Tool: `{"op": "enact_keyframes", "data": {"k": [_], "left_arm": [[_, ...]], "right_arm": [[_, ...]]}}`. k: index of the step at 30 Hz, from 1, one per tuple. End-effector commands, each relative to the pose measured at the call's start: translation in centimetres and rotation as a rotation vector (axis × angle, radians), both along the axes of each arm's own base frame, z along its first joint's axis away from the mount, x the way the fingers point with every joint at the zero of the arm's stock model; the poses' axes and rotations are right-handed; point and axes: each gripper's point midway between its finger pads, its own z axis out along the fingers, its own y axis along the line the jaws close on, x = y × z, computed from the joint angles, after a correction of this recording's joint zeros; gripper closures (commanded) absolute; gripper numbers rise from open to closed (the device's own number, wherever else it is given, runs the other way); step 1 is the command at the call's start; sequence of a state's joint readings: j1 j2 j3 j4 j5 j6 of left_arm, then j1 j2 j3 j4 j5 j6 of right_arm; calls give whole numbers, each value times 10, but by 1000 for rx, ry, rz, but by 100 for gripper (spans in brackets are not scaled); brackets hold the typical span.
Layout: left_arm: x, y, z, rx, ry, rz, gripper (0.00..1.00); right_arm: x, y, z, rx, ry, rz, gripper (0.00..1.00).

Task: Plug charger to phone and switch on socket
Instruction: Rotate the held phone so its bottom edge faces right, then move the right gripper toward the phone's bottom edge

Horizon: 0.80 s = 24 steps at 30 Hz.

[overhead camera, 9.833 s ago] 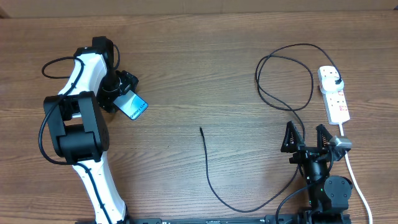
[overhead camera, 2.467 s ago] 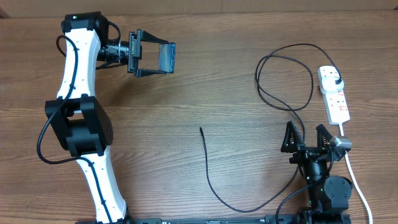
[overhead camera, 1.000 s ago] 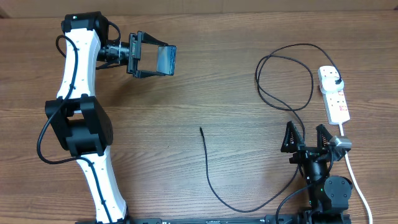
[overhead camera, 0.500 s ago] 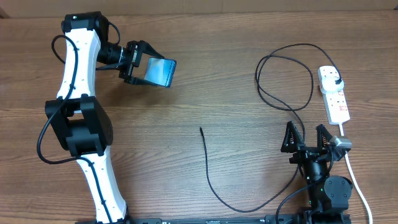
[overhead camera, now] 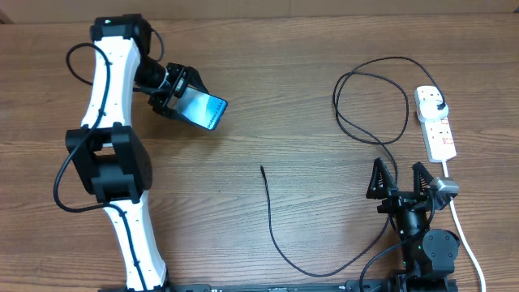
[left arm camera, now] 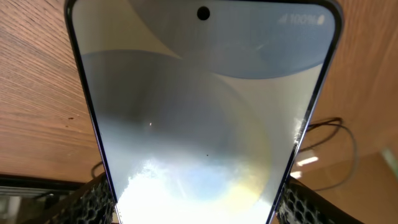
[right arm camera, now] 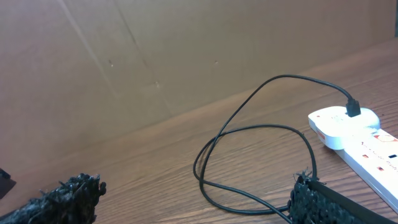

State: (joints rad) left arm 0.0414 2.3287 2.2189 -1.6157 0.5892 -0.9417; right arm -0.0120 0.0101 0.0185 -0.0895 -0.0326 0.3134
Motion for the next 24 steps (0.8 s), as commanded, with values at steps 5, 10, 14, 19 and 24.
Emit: {"op": "enact_keyframes", "data": {"k": [5, 10, 14, 19, 24], "left_arm": [[0, -20, 4, 27, -26, -52, 96], [2, -25, 2, 46, -39, -64, 96], [2, -32, 2, 49, -14, -30, 96], [6, -35, 2, 48, -36, -38, 96], [7, -35, 2, 48, -41, -38, 96]], "right_arm": [[0, -2, -2, -7, -5, -15, 0], [0, -7, -1, -7, -5, -45, 0], [0, -9, -1, -8, -8, -53, 0], [0, -3, -1, 4, -6, -21, 0], [-3, -2, 13, 61, -10, -14, 0]]}}
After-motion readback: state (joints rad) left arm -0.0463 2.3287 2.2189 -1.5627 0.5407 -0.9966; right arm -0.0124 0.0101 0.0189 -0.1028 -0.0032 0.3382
